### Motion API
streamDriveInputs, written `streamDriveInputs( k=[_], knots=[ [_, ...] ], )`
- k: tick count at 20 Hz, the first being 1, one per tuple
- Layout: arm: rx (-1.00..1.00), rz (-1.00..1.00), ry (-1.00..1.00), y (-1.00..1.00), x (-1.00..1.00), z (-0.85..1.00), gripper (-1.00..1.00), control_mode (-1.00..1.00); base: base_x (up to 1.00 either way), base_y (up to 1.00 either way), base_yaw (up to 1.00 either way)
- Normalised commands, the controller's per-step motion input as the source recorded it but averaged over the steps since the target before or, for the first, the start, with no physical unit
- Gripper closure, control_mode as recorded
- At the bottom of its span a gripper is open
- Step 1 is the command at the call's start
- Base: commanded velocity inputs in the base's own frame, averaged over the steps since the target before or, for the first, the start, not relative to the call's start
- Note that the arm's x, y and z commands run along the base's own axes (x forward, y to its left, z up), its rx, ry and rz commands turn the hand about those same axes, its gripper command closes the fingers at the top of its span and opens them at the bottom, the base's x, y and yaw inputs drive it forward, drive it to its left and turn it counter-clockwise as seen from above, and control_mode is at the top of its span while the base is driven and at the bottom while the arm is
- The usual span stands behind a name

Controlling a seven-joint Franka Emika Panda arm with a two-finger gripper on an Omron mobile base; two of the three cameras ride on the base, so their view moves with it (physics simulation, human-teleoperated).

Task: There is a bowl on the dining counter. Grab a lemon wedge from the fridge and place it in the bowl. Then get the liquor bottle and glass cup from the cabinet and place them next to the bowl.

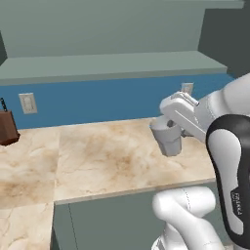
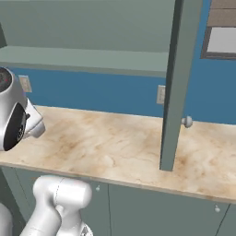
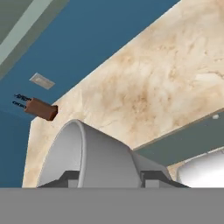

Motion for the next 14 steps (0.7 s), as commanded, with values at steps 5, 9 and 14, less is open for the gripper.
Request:
streamDriveInputs(
  k=[5,9,14],
  knots=[
    [0.0,0.0,0.0,0.0,0.0,0.0,1.0,1.0,-1.0,0.01,-0.02],
    [0.0,0.0,0.0,0.0,0.0,0.0,1.0,1.0,-1.0,0.0,-0.17],
    [0.0,0.0,0.0,0.0,0.0,0.0,1.0,1.0,-0.83,-0.14,-0.55]
  ],
)
